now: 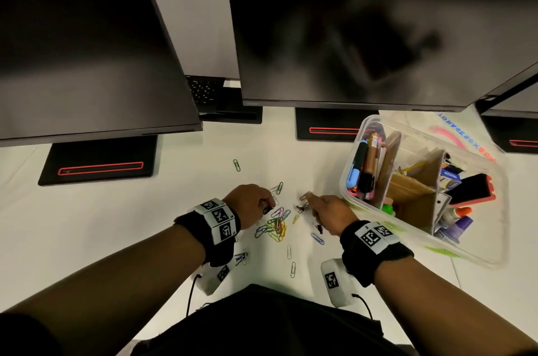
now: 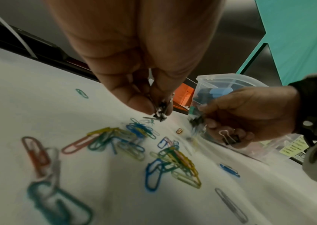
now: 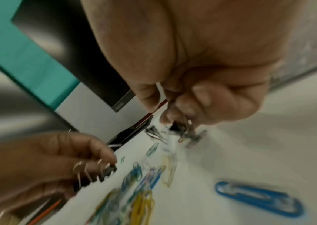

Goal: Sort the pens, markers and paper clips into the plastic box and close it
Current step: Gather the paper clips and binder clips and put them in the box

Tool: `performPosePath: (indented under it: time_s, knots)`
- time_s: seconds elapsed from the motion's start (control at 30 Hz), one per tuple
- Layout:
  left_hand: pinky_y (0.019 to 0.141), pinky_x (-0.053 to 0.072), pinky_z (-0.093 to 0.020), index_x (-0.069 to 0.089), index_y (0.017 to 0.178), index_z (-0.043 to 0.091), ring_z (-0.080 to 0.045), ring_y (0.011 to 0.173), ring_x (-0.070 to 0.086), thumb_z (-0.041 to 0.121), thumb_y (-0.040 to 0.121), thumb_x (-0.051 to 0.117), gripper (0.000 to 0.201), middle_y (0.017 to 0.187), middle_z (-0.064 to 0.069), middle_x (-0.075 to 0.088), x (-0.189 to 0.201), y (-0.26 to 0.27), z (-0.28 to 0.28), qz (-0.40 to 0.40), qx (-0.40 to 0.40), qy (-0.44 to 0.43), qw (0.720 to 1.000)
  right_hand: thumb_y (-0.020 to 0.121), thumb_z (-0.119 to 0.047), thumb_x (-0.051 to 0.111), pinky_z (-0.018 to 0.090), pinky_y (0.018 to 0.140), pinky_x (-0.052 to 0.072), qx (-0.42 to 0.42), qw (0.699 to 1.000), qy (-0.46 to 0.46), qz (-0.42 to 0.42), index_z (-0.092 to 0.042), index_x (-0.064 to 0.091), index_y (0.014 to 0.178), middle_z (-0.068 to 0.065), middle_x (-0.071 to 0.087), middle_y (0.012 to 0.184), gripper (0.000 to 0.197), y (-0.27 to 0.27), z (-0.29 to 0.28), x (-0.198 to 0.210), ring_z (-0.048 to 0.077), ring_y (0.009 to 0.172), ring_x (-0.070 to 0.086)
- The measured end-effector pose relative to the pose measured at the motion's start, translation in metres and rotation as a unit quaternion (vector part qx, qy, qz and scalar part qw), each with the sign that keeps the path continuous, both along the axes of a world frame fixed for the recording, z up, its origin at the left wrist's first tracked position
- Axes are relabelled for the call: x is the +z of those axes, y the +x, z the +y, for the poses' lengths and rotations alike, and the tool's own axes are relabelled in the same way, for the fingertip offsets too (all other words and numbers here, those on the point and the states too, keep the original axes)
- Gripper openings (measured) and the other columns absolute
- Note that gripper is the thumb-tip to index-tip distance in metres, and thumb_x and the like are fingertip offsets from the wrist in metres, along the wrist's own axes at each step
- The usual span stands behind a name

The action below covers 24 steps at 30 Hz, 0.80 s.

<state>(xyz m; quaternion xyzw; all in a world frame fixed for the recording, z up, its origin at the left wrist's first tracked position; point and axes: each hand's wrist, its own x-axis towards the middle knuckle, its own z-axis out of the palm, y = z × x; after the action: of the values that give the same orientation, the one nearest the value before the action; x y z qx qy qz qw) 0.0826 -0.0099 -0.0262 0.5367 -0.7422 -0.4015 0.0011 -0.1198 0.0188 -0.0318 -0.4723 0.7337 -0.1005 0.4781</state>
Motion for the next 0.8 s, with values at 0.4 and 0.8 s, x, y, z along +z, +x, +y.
performPosePath:
  time_s: [0.4, 0.8]
  knots:
    - [0.083, 0.039, -0.019, 0.067, 0.107, 0.015, -0.022, 0.106, 0.059, 0.007, 0.094, 0.041, 0.030, 0.117, -0.007, 0.065, 0.001, -0.022, 0.008, -0.023, -0.004, 0.008, 1.000, 0.093, -0.028, 0.047, 0.032, 0.075, 0.048, 0.138, 0.972, -0.121, 0.148, -0.017, 0.050, 0.119, 0.012, 0.068, 0.100, 0.029, -0.005, 0.017, -0.002, 0.032, 0.094, 0.063]
    - [0.081, 0.038, -0.016, 0.067, 0.109, 0.018, -0.019, 0.103, 0.060, 0.009, 0.094, 0.042, 0.030, 0.117, -0.005, 0.064, 0.017, -0.011, -0.002, -0.035, 0.005, -0.018, 0.999, 0.097, -0.018, 0.037, 0.031, 0.069, 0.043, 0.123, 0.970, -0.137, 0.160, -0.001, 0.050, 0.108, 0.019, 0.065, 0.100, 0.024, 0.017, -0.007, -0.009, 0.033, 0.088, 0.062]
